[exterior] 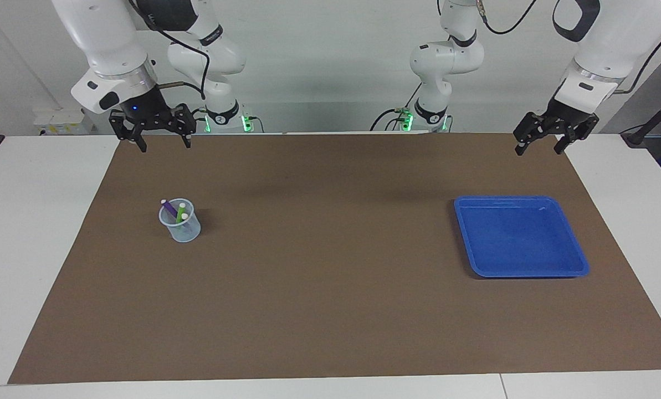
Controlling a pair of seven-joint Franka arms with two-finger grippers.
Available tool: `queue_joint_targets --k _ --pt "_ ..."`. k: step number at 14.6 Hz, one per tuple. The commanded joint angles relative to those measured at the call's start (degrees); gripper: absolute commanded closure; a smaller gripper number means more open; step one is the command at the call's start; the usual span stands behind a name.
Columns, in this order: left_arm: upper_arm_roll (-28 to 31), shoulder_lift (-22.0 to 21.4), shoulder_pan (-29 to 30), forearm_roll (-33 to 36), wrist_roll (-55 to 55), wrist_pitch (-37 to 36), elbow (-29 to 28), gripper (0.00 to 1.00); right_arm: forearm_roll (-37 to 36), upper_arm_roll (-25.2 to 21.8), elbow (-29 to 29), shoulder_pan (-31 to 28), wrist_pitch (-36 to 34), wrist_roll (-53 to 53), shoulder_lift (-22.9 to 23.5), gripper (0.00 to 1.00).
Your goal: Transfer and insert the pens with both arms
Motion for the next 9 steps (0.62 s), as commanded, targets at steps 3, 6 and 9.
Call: queue_joint_targets --k 3,6,9 --pt "8.62 -0.07 -8.40 0.87 -0.43 -0.58 0.40 0.00 0.63 0.34 -0.95 -0.49 0.83 0.83 -0.82 0.00" --pt "8.62 0.01 -8.23 0.87 -0.43 -0.49 0.31 0.00 0.63 0.34 -0.95 -0.58 0.91 0.83 -0.82 0.00" --pt "8.36 0.10 -6.91 0.95 -0.34 -0.67 0.40 0.00 0.63 0.34 -0.95 -0.50 0.83 0.83 -0.82 0.00"
